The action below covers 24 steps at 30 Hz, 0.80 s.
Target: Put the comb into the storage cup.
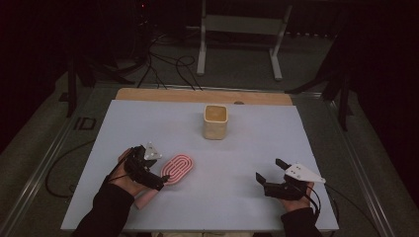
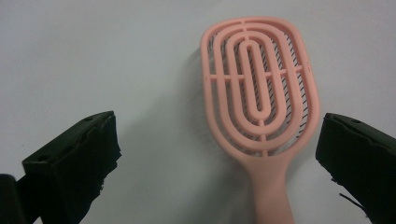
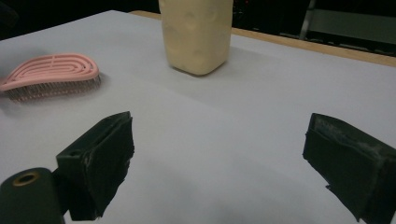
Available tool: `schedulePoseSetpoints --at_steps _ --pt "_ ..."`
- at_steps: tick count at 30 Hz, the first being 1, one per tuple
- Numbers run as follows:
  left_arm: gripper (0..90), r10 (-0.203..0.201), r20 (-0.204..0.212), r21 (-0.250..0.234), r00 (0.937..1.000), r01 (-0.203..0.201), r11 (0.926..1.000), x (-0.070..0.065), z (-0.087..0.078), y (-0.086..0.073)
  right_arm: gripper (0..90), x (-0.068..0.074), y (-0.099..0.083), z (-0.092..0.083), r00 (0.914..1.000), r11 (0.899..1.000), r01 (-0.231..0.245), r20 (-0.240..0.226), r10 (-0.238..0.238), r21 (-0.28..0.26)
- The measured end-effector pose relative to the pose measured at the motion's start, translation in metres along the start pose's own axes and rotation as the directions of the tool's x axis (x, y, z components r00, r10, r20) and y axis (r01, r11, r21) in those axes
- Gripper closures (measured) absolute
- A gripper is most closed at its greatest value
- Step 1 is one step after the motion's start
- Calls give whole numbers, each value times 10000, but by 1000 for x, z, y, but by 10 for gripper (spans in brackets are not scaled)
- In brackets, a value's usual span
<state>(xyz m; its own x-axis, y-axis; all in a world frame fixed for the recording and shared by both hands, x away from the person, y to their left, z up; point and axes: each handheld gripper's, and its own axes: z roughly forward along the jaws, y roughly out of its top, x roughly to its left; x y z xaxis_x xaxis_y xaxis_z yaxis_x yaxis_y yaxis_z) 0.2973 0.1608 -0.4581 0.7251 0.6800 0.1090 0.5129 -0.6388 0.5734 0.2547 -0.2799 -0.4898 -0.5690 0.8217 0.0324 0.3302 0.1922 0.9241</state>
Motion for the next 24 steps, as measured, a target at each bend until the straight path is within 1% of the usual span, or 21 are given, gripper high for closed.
schedulePoseSetpoints --at_steps 1,2,5,7,8,10,13,14,20,24 --pt "1 0 0 0 10000 0 10000 0 0 0 85 0 0 0 10000 10000 0 0 0 0" --pt "1 53 25 118 10000 -54 9999 -1 2 1 86 0 0 0 10000 10000 12 10 -12 18" --pt "2 48 26 243 10000 -48 9997 -3 4 3 85 0 0 0 10000 10000 -16 -9 16 14" --pt "2 48 26 243 10000 -48 9997 -3 4 3 85 0 0 0 10000 10000 -16 -13 16 11" --pt "2 29 24 379 10000 -30 9993 -3 5 4 86 0 0 0 10000 10000 -1 -5 1 34" --pt "2 49 51 485 10000 -52 9988 -4 6 5 85 0 0 1 10000 10000 -22 -21 23 55" --pt "2 41 49 522 10000 -44 9986 -4 6 5 85 1 0 1 10000 10000 10 -23 -10 71" --pt "2 27 86 693 10000 -33 9976 -5 7 5 86 1 0 1 10000 10000 16 -15 -16 90" --pt "7 -64 80 971 9999 55 9953 -5 10 6 86 0 0 1 10000 9999 11 -7 -11 116" --pt "11 -26 113 1144 9999 13 9934 -5 11 6 86 1 0 1 10000 9999 8 -28 -7 119"
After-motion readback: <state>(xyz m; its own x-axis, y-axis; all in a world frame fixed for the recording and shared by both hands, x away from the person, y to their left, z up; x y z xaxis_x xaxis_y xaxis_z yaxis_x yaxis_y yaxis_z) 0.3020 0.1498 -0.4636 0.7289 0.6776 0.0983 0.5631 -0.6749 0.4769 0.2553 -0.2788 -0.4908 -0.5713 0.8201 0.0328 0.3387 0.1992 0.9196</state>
